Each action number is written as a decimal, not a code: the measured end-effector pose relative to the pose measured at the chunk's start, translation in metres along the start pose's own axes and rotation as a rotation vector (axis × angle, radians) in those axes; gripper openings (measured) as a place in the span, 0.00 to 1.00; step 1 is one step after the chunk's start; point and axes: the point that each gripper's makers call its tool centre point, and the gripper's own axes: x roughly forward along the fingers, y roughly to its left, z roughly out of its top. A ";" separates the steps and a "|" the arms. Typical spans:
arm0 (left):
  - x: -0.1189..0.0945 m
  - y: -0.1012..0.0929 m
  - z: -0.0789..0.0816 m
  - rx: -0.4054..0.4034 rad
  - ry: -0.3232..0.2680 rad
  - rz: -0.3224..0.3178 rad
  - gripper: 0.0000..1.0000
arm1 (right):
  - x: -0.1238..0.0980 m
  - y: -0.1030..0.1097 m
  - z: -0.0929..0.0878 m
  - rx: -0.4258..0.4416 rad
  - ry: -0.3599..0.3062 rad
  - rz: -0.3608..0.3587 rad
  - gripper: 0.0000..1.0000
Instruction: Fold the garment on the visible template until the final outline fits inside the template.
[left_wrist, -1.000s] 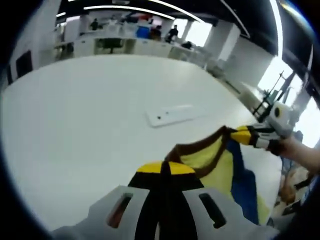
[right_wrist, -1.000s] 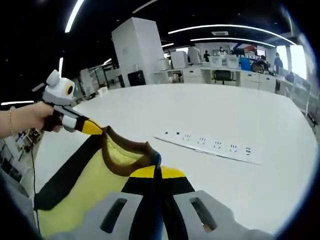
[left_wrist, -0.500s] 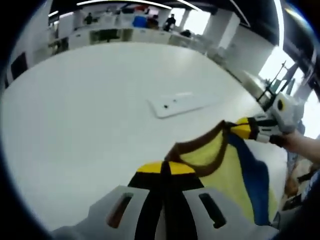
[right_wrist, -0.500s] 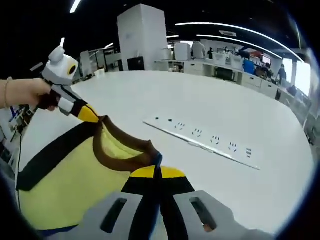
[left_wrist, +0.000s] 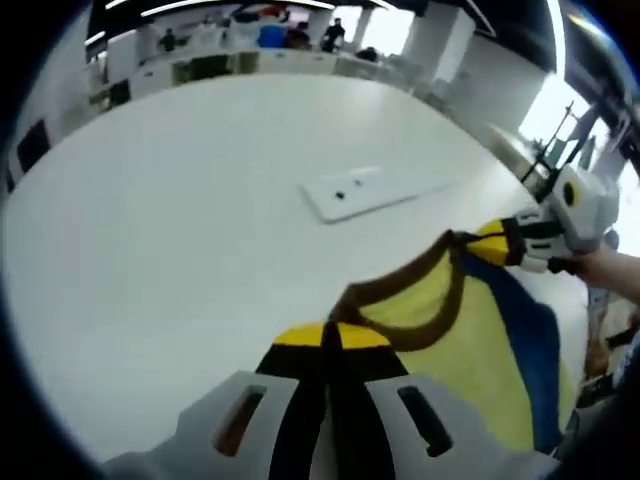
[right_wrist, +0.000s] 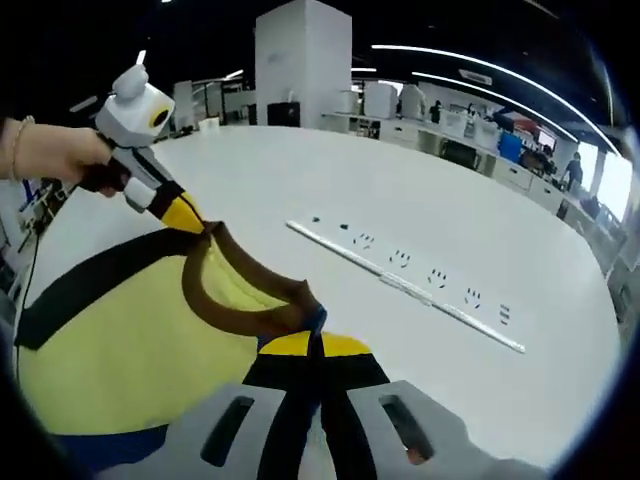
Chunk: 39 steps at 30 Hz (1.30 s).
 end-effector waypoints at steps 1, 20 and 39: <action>0.000 0.000 -0.001 -0.001 0.000 0.001 0.00 | 0.000 0.000 -0.001 -0.003 0.002 0.001 0.01; 0.006 0.003 -0.001 -0.004 0.004 0.002 0.00 | 0.007 -0.003 -0.006 -0.006 0.014 0.005 0.01; -0.006 0.004 0.004 0.025 -0.005 0.026 0.10 | -0.011 -0.021 0.004 0.071 -0.010 -0.041 0.10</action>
